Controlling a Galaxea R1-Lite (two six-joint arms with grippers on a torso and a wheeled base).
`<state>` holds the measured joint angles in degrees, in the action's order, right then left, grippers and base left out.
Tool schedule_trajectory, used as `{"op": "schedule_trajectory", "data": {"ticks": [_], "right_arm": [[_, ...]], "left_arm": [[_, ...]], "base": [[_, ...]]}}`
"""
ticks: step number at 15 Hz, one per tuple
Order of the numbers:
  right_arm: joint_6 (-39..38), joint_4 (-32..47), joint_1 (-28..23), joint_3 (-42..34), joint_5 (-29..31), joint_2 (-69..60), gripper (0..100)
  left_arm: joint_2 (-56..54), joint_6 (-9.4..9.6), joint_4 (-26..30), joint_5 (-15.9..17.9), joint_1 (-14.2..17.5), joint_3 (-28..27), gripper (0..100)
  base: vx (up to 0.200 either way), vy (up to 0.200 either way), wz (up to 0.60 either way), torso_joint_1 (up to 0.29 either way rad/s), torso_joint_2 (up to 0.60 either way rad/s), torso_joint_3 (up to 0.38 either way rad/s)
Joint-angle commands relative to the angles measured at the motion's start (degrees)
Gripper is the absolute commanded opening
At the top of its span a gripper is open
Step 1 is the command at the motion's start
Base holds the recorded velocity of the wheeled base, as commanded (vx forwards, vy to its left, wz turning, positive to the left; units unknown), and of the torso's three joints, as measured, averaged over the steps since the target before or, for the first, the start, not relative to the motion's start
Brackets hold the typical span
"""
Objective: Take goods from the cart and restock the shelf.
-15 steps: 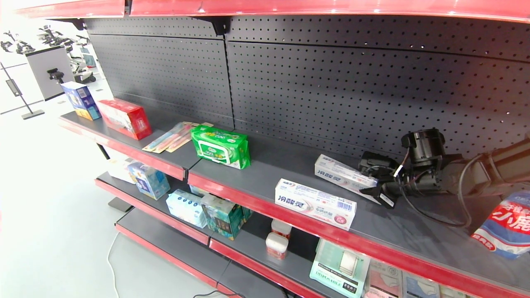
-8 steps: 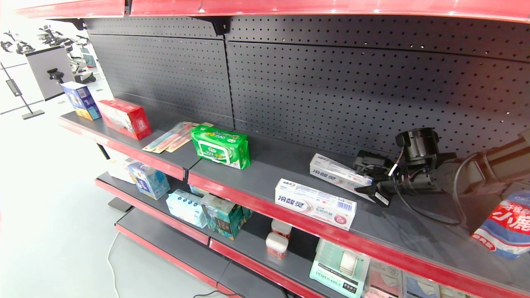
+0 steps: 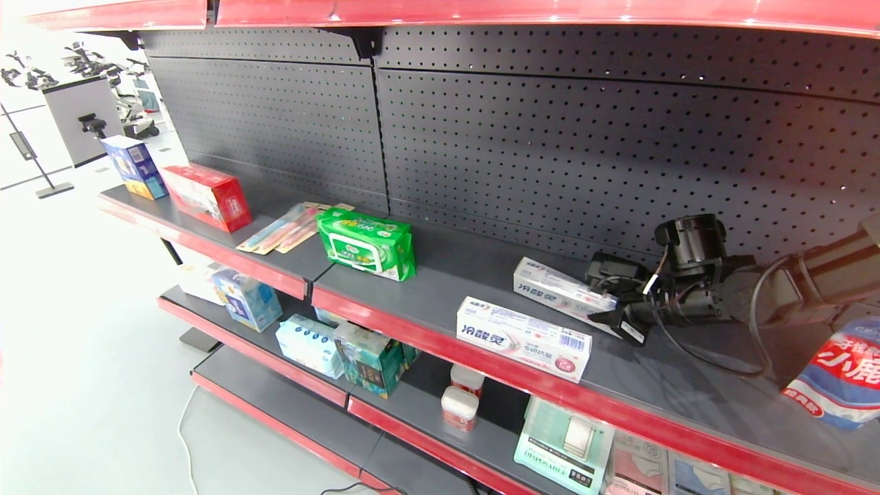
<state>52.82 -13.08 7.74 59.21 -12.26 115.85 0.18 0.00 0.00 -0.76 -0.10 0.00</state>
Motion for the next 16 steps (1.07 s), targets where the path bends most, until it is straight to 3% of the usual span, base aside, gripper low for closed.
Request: {"op": "schedule_trajectory", "data": {"ticks": [1, 2, 16], "right_arm": [[0.00, -0.02, -0.01, -0.15, -0.04, 0.08, 0], [0.00, -0.02, -0.01, -0.15, -0.04, 0.17, 100], [-2.37, -0.63, -4.49, -1.91, 1.45, -4.93, 100]], "left_arm": [[0.08, 0.00, 0.00, -0.04, 0.01, 0.00, 100], [0.08, 0.09, 0.00, -0.04, 0.01, 0.00, 100], [0.08, 0.00, 0.00, -0.04, 0.01, 0.00, 100]], "base": [[0.000, 0.000, 0.00, 0.000, 0.00, 0.000], [0.000, 0.000, 0.00, 0.000, 0.00, 0.000], [0.000, 0.000, 0.00, 0.000, 0.00, 0.000]]}}
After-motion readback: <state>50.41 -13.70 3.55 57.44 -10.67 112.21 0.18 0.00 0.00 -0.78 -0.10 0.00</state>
